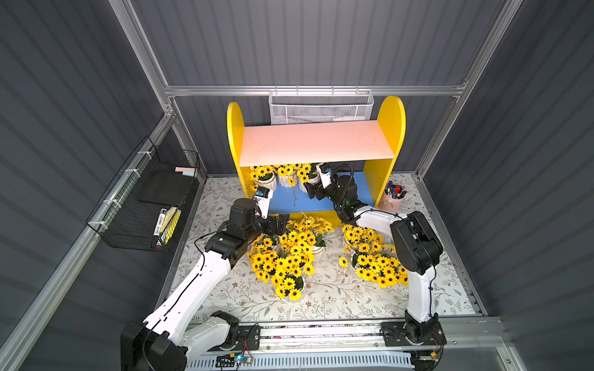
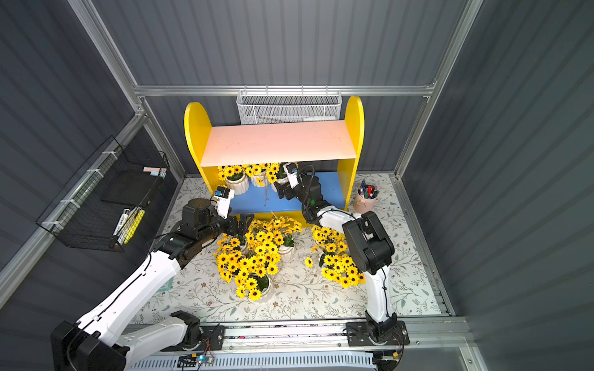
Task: Take the sunflower pots off the shelves
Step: Pick up the sunflower pot from the shelf.
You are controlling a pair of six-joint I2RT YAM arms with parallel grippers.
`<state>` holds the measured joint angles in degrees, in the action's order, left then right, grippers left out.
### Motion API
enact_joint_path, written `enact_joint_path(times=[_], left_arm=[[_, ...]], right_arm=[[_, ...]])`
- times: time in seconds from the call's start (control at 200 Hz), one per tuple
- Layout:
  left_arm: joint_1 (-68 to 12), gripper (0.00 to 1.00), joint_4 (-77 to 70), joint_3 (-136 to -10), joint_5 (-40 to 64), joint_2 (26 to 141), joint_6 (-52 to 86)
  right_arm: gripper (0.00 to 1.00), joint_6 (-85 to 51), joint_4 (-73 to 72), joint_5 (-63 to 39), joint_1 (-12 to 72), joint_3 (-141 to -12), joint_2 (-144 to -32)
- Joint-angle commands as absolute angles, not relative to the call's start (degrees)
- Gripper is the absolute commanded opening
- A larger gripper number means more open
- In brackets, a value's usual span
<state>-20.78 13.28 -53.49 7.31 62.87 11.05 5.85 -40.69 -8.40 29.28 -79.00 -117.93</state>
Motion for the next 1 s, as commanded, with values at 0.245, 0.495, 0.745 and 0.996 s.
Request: enact_joint_path(times=[0.245, 0.495, 0.745, 0.996], left_arm=[[-20.6, 0.99, 12.0, -52.6, 8.3, 61.8, 10.7], [-20.6, 0.99, 11.7, -52.5, 8.7, 61.7, 10.8], [-20.7, 0.99, 11.8, -52.3, 8.5, 60.4, 10.5], [-20.7, 0.99, 11.6, -52.2, 8.2, 59.9, 10.5]], right_arm=[[0.99, 9.9, -40.0, -11.8, 28.9, -85.3, -121.6], [0.99, 9.7, -39.0, -12.4, 28.9, -88.3, -123.9], [0.90, 10.2, -38.6, -12.3, 28.9, -88.4, -124.3], [0.43, 9.4, -40.6, -12.9, 28.9, -85.4, -122.2]])
